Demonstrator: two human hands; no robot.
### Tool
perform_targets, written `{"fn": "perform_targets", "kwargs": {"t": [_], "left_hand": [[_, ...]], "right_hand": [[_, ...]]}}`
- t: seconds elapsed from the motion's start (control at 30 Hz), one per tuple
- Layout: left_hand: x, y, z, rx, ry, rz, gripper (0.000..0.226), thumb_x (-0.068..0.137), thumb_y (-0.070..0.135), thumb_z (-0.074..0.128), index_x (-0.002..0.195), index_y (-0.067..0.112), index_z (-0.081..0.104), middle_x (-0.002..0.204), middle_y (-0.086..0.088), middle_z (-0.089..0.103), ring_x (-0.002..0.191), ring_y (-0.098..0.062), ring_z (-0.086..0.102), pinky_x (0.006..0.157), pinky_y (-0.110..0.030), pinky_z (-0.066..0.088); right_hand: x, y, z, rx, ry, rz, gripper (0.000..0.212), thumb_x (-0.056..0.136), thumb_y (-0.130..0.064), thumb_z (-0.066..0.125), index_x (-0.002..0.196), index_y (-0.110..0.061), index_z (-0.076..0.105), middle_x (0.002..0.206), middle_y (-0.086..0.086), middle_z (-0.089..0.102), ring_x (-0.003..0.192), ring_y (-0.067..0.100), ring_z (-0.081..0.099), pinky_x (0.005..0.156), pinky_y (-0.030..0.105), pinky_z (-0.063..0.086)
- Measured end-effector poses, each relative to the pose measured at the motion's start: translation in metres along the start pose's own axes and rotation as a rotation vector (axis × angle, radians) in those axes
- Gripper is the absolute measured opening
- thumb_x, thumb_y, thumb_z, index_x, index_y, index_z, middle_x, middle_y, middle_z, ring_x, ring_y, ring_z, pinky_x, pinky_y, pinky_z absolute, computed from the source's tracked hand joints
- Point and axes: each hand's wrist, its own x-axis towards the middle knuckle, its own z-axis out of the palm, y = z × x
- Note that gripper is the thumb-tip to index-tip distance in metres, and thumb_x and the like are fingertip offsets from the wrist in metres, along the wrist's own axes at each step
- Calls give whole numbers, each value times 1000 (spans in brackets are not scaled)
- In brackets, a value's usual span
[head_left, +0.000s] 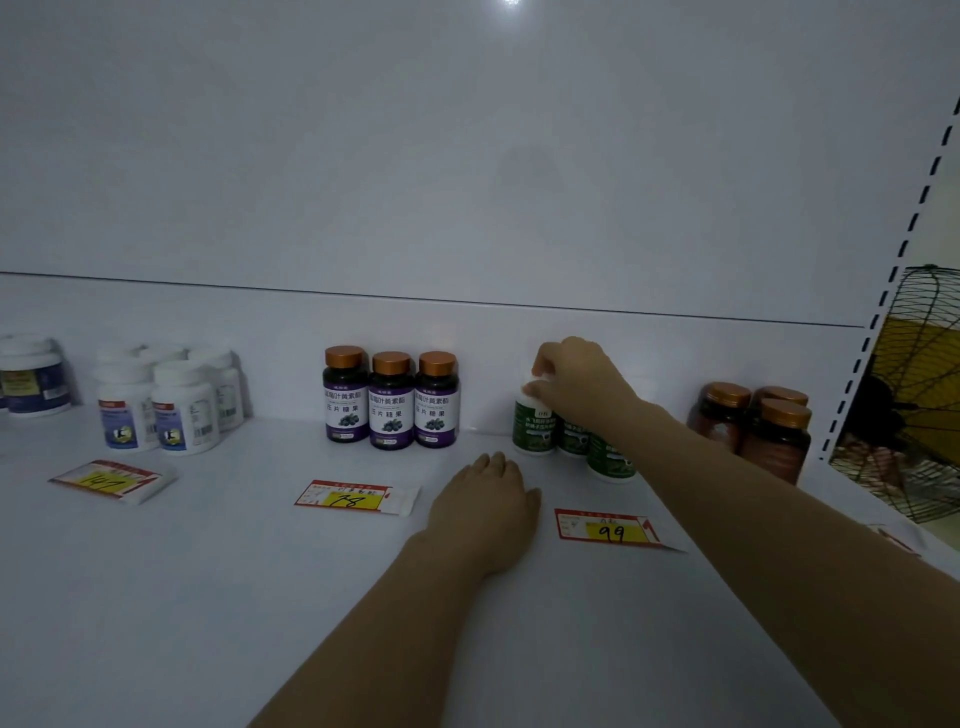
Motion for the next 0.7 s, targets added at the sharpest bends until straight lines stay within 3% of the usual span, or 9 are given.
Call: {"fn": "perform_targets", "kwargs": {"t": [0.13,0.3,0.37,0.5,0.7], "left_hand": [[0,1,0,17,-22,-5,58,103,38,18,150,5,8,159,-11,5,146,-23,5,118,-33,6],[0,2,0,32,-29,-2,58,103,37,17,150,5,6,159,-11,4,146,-22,5,118,-32,5],[-1,2,0,24,-30,-5,58,103,37,17,150,6,6,159,-10,4,146,-21,5,117,-32,5],[-2,2,0,25,-35,-3,58,103,37,16,150,6,7,159,-10,4,146,-21,5,117,-32,5],[-2,2,-2,36,-47,-2,58,103,38,16,150,6,6,159,-10,3,147,-21,4,117,-32,5]], "right_hand": [[0,-2,-10,-62,-71,-3,37,90,-37,60,115,-9,61,117,12,56,110,28,52,94,36,44],[7,10,-32,-222,-107,130,33,92,-23,52,123,-12,54,123,11,53,113,28,50,94,35,40],[4,13,-28,-274,-149,173,34,94,-27,51,124,-12,51,123,11,52,114,28,49,95,35,36],[-3,17,-8,-216,-118,157,31,96,-27,48,121,-8,45,121,15,47,109,30,50,93,35,35],[-3,18,-27,-39,2,164,35,93,-30,55,122,-11,50,122,15,46,109,32,49,89,34,39]]}}
